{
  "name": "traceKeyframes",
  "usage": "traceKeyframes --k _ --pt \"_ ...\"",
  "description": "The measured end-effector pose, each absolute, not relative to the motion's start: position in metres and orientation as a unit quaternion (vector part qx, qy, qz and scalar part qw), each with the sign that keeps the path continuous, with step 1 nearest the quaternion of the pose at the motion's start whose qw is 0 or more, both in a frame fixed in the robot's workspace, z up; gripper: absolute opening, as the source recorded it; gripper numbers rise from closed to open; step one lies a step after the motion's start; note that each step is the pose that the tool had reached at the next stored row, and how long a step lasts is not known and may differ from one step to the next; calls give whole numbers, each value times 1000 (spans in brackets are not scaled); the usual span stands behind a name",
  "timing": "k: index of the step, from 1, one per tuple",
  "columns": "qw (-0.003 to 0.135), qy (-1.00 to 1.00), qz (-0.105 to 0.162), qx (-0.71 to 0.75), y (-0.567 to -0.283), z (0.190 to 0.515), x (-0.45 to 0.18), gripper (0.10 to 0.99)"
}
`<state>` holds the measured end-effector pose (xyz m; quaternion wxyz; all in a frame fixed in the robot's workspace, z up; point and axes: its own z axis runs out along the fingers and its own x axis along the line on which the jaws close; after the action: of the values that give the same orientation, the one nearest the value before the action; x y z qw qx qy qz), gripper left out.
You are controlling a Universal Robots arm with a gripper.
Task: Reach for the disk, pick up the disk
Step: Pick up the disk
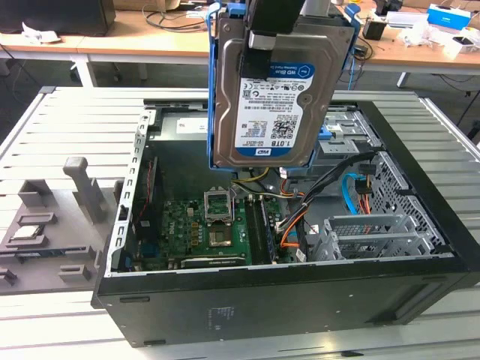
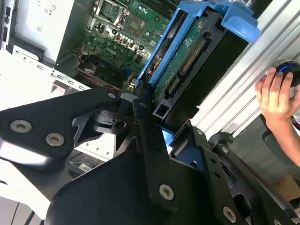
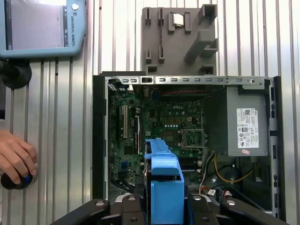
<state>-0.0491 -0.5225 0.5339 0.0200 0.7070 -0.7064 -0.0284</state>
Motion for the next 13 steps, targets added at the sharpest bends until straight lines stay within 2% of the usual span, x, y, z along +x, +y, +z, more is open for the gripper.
traceKeyframes --k 13 --pt "18 -706 -30 707 -549 532 -49 365"
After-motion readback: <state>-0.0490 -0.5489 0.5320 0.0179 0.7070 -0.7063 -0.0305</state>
